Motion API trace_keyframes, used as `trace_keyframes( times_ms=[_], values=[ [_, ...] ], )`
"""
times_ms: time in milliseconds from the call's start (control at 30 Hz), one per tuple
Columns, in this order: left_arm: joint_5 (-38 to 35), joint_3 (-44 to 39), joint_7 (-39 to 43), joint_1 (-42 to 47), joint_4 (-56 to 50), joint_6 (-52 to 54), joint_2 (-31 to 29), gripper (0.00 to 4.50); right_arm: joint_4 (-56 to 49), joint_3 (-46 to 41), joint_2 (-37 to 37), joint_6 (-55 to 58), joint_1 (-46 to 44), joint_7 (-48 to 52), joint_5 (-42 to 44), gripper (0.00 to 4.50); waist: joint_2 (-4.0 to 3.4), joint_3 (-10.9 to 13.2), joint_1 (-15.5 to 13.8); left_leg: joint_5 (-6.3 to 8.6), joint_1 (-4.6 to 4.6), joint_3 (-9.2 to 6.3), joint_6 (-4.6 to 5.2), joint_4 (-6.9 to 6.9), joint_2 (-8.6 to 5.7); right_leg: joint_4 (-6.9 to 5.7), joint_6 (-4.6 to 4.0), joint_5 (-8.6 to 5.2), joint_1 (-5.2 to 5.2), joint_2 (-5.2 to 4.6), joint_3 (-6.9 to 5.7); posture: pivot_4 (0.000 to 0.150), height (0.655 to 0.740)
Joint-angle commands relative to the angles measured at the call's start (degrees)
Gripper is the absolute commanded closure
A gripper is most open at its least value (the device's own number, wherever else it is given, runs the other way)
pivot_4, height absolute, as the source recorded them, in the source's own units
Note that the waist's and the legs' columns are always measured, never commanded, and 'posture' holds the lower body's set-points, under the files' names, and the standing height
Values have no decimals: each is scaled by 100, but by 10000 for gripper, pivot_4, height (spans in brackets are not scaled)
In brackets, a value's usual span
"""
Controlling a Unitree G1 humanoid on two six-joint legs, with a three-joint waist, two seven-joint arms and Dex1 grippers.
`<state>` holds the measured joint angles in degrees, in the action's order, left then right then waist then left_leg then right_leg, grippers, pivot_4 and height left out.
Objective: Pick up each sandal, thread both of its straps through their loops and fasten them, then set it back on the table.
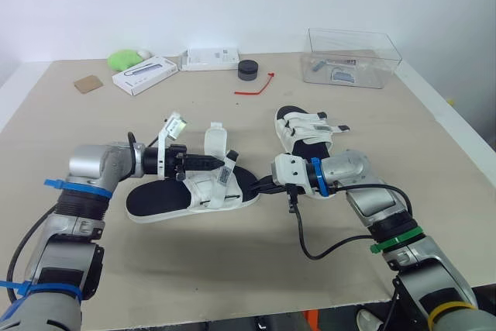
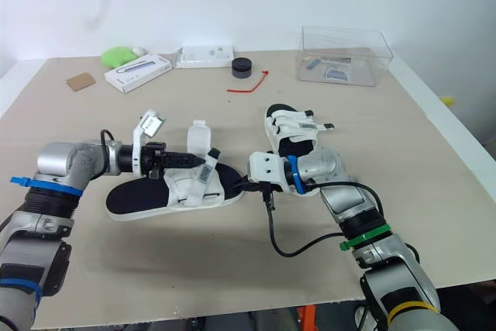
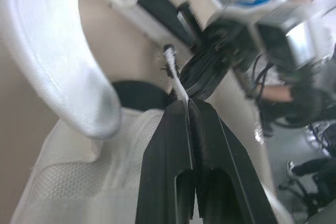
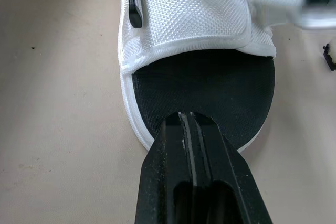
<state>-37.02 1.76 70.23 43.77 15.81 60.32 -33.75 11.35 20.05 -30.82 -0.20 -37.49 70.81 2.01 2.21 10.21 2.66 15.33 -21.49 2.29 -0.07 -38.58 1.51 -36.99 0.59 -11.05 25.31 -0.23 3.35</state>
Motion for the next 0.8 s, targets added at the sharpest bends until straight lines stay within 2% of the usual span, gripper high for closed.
trace_keyframes(
  times_ms=[33,467,800],
  values=[
    [-236,-380,-230,-98,-343,168,-77,44353,-66,-25,-81,-13,25,12,-56,45000,0,0,0,0,0,0,0,0,0,0,0,0,0,-1,0,1500,7400],
    [-915,-1613,-1677,-1077,-1252,666,82,44353,-71,19,-61,-86,73,23,-70,45000,0,0,-1,0,2,-3,-1,0,3,-1,0,0,0,-6,-2,1500,7400],
    [-1043,-1796,-2212,-1430,-1403,554,207,44353,27,41,-51,-147,-2,75,-77,45000,2,-1,-2,0,3,-3,-2,0,2,-1,-1,1,-1,-6,-2,1500,7400]
  ],
)
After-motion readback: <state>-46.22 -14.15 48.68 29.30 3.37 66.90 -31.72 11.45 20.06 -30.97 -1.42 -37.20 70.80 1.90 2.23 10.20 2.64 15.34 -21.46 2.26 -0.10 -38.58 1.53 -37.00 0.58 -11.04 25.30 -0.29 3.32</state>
